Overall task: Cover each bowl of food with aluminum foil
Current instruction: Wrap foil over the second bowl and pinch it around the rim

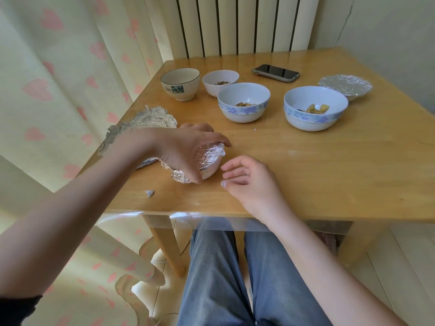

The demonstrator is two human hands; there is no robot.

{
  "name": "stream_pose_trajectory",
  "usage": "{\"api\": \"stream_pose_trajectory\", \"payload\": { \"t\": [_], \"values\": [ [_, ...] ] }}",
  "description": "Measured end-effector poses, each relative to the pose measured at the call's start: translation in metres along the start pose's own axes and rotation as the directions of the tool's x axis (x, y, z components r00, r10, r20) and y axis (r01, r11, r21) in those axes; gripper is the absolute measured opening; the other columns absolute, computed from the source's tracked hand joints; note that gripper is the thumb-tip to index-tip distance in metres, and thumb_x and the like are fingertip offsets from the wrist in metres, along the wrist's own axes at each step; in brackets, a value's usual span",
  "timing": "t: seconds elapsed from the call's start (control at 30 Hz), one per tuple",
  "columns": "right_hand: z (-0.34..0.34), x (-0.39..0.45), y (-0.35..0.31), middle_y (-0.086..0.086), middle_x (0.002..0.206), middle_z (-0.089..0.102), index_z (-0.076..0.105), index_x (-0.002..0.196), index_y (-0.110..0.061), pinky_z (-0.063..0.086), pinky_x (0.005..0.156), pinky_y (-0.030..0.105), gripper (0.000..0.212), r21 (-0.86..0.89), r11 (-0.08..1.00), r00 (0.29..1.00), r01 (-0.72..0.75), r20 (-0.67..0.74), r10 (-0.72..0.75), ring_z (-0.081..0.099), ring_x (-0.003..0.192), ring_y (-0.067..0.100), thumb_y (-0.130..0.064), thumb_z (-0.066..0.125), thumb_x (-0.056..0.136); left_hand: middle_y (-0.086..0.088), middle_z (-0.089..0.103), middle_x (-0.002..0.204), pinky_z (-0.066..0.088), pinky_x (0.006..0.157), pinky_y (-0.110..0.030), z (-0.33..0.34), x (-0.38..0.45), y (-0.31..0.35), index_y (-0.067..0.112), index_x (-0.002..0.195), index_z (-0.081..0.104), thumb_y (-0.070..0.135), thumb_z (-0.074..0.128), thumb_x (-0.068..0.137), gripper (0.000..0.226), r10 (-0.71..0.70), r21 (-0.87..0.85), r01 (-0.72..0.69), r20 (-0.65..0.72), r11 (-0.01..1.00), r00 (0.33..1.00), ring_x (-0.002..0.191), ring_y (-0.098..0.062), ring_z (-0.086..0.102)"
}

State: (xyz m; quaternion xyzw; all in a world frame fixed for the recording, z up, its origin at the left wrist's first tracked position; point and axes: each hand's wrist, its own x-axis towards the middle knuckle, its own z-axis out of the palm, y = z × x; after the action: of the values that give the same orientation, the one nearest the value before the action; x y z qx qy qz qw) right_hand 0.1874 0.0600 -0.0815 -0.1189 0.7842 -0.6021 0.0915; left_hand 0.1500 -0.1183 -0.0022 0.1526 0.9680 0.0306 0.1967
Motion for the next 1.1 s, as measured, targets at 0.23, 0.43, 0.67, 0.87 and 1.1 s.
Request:
{"api": "stream_pose_trajectory", "payload": {
  "t": [0.23, 0.43, 0.67, 0.87, 1.1],
  "values": [
    [0.002, -0.005, -0.009, 0.015, 0.090, 0.070, 0.062, 0.102, -0.001, 0.058, 0.066, 0.021, 0.019, 0.386, 0.879, 0.960, -0.279, 0.130, 0.248, 0.071, 0.072, 0.017, 0.006, 0.064, 0.085, 0.010, 0.017, 0.153, 0.030, 0.110, -0.051, -0.001, 0.009, 0.006, 0.057, 0.145, 0.001, 0.063, 0.079, 0.061, 0.115, -0.158, 0.064, 0.154, 0.058, 0.986, 0.986, 0.142, -0.029, 0.018],
    [0.000, -0.004, -0.015, 0.024, 0.101, 0.069, 0.055, 0.107, 0.001, 0.059, 0.072, 0.025, 0.029, 0.601, 0.682, 0.908, -0.417, 0.249, 0.337, 0.071, 0.082, 0.021, 0.010, 0.066, 0.082, 0.003, -0.015, 0.162, 0.002, 0.120, -0.049, -0.007, 0.000, 0.001, 0.058, 0.141, -0.022, 0.081, 0.074, 0.047, 0.136, -0.102, -0.071, 0.110, 0.119, 0.991, 0.988, 0.149, -0.021, -0.015],
    [-0.001, -0.008, -0.014, 0.023, 0.096, 0.067, 0.049, 0.110, -0.002, 0.059, 0.063, 0.024, 0.033, 0.584, 0.715, 0.919, -0.384, 0.173, 0.353, 0.070, 0.071, 0.021, 0.011, 0.063, 0.083, 0.030, -0.005, 0.156, 0.013, 0.113, -0.027, -0.011, -0.012, -0.020, 0.068, 0.141, 0.006, 0.061, 0.079, 0.053, 0.114, 0.045, -0.165, -0.029, 0.091, 0.986, 0.995, 0.139, 0.005, 0.005],
    [0.002, 0.001, -0.018, 0.026, 0.097, 0.067, 0.046, 0.109, -0.005, 0.059, 0.078, 0.032, 0.038, 0.666, 0.615, 0.900, -0.422, 0.225, 0.374, 0.071, 0.085, 0.030, 0.013, 0.064, 0.081, 0.033, 0.015, 0.150, 0.016, 0.109, -0.021, -0.005, -0.006, -0.023, 0.059, 0.144, 0.021, 0.053, 0.078, 0.057, 0.104, 0.097, -0.233, -0.080, 0.060, 0.969, 0.993, 0.137, 0.007, 0.017],
    [-0.002, 0.001, -0.019, 0.017, 0.088, 0.067, 0.044, 0.103, -0.008, 0.059, 0.070, 0.032, 0.037, 0.700, 0.559, 0.893, -0.443, 0.293, 0.341, 0.068, 0.079, 0.024, 0.012, 0.064, 0.081, 0.025, 0.013, 0.156, 0.018, 0.117, -0.029, -0.004, -0.002, -0.030, 0.059, 0.146, 0.017, 0.070, 0.071, 0.045, 0.115, 0.067, -0.219, -0.049, 0.076, 0.974, 0.995, 0.143, -0.001, 0.017]
  ]
}}
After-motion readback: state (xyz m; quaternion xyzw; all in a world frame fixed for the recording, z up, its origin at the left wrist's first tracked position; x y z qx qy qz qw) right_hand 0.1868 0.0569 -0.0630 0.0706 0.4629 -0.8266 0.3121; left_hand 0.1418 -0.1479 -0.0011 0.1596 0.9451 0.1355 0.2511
